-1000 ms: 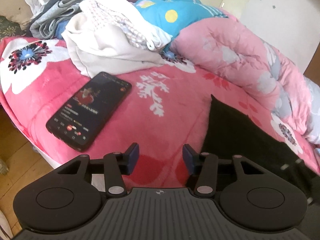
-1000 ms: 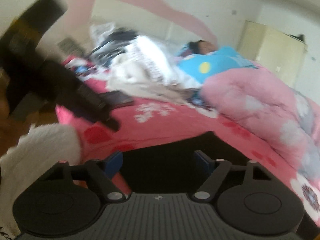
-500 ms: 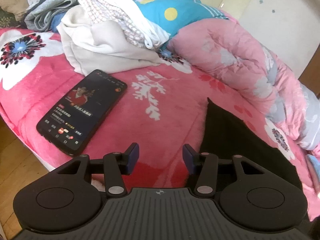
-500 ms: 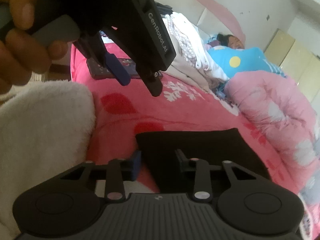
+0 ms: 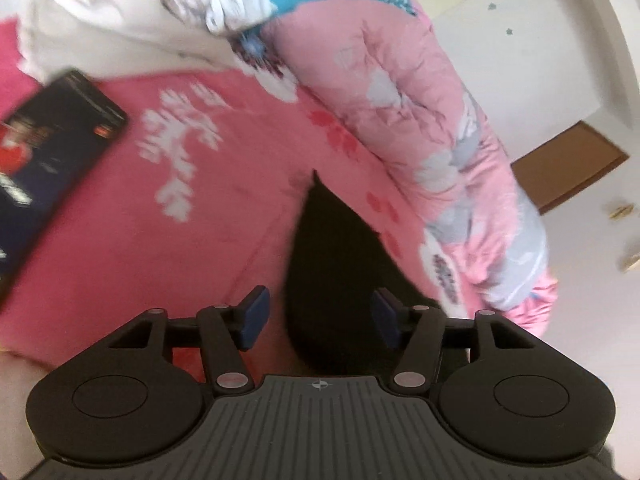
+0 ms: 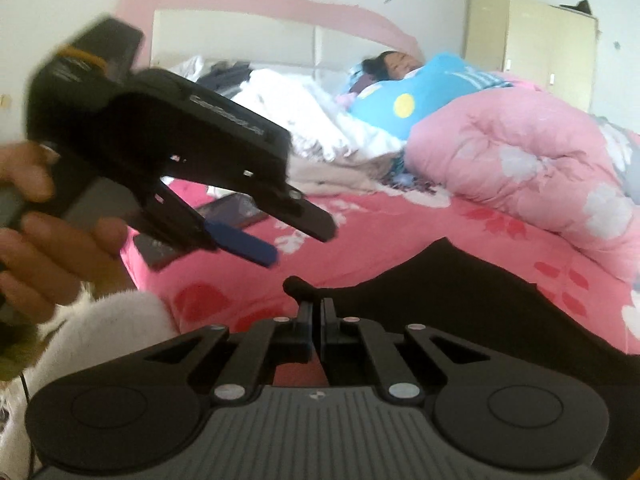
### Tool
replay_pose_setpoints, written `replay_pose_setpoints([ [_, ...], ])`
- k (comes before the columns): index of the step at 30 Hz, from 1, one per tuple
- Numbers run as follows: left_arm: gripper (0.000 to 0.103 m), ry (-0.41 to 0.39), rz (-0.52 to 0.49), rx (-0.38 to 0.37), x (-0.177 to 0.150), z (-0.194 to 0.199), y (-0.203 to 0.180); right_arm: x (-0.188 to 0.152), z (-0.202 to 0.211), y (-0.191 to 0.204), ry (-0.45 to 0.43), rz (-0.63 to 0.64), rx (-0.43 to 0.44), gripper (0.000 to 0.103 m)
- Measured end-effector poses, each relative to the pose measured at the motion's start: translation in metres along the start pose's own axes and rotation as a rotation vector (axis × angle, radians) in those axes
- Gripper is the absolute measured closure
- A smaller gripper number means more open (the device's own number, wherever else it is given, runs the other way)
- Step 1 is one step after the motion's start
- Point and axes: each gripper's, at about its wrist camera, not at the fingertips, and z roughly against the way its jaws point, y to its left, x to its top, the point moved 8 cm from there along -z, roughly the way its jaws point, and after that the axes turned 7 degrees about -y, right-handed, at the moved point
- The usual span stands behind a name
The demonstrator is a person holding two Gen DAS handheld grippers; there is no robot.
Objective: Fold clothes
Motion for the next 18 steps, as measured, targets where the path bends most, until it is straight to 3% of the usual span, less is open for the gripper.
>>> replay_pose_setpoints([
  [7,0.043,0.106,0.052,-0.028,0.012,-0.041,0.0,0.009,0.012,-0.009,-0.035,-0.034,-0.006,0.101],
  [18,0.044,0.227,0.008,0.008,0.021,-0.105,-0.002,0.019,0.023,-0.018,-0.065,-0.085,0.0,0.101],
])
